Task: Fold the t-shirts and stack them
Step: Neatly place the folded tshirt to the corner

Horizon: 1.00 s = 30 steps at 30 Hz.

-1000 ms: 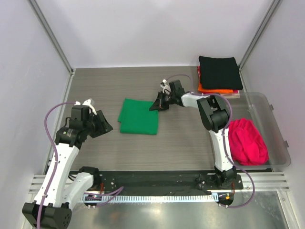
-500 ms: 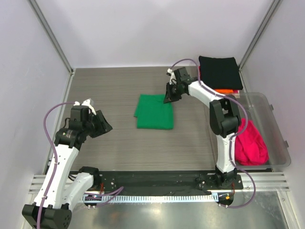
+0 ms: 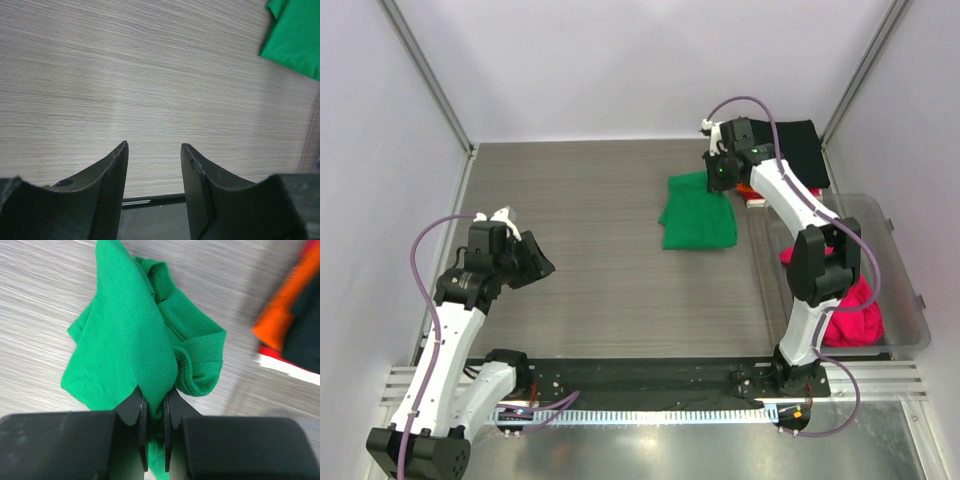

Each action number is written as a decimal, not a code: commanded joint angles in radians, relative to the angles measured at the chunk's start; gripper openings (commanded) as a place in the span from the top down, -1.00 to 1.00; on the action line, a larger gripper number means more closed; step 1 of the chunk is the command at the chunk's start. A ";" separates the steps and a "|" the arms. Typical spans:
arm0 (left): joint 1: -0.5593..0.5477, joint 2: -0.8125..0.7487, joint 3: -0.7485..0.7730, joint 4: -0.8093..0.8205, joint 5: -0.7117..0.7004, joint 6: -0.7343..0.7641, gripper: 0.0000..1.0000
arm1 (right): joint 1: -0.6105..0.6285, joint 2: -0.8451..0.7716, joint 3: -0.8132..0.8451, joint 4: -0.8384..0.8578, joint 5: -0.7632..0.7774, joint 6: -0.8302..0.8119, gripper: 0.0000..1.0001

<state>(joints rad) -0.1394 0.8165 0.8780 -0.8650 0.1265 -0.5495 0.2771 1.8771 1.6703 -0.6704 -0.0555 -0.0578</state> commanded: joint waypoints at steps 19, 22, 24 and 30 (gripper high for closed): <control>-0.003 0.029 -0.005 0.026 -0.025 -0.010 0.06 | -0.124 -0.199 0.296 -0.078 0.144 -0.280 0.98; -0.003 0.023 -0.005 0.027 -0.027 -0.010 0.07 | -0.136 -0.199 0.313 -0.061 0.154 -0.290 0.98; -0.003 0.021 -0.005 0.027 -0.027 -0.010 0.07 | -0.141 -0.191 0.336 -0.058 0.154 -0.297 0.98; -0.003 0.021 -0.007 0.029 -0.027 -0.010 0.07 | -0.154 -0.180 0.364 -0.040 0.172 -0.346 0.97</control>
<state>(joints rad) -0.1394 0.8478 0.8780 -0.8650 0.1051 -0.5610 0.1314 1.7271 1.9732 -0.7792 0.0860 -0.3569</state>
